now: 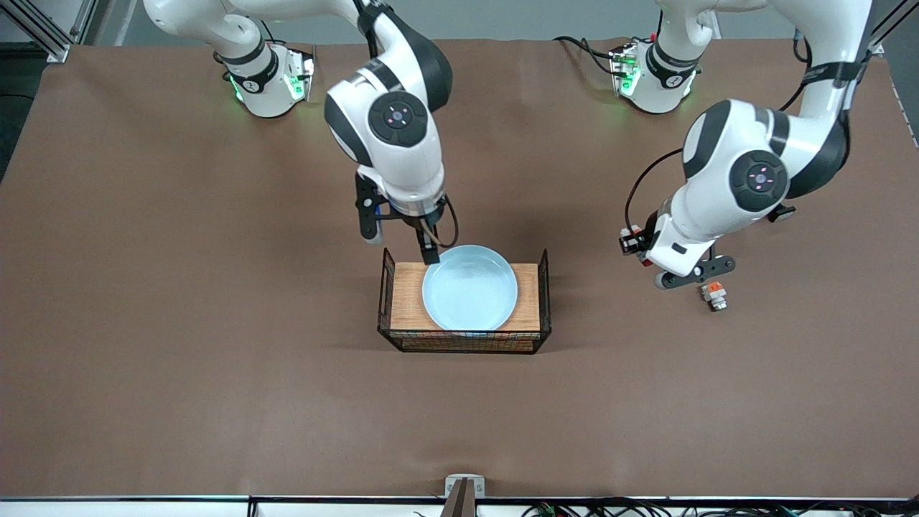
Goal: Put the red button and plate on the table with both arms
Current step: 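Lower the button with the left gripper while the right gripper grasps the plate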
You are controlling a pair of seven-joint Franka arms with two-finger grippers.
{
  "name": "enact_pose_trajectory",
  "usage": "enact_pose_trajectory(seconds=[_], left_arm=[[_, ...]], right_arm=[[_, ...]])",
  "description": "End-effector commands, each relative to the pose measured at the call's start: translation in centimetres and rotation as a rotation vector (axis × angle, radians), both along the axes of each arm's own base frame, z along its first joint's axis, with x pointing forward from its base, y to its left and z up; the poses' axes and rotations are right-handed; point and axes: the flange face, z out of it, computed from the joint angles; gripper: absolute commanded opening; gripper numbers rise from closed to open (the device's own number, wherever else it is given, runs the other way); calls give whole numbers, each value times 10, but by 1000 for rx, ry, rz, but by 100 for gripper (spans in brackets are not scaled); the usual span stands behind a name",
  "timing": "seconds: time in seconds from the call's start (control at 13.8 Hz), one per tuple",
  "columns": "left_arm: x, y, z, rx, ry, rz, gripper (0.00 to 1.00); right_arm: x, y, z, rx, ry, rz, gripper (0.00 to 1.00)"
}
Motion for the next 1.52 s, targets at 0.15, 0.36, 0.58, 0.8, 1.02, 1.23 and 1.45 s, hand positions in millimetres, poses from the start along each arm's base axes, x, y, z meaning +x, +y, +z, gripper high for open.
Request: enact_pose_trajectory(seconds=[0.15, 0.36, 0.58, 0.8, 1.02, 1.23, 1.45], left_arm=[[6, 41, -43, -6, -26, -163, 28], [13, 62, -71, -9, -20, -211, 28], [20, 63, -105, -5, -31, -235, 28], [21, 66, -129, 0, -19, -250, 28], [22, 72, -135, -5, -7, -276, 28], [23, 74, -145, -10, 4, -278, 28], [26, 74, -155, -7, 15, -286, 28]], right_arm=[[-5, 36, -23, -13, -76, -64, 99], [-14, 51, -34, -11, -81, -87, 99], [-24, 65, -52, -13, -85, -95, 99], [-27, 69, -61, -23, -85, -90, 97], [-28, 70, -64, -23, -83, -88, 95], [-35, 77, -65, -23, -83, -76, 84], [-38, 82, -65, -16, -92, -67, 78]])
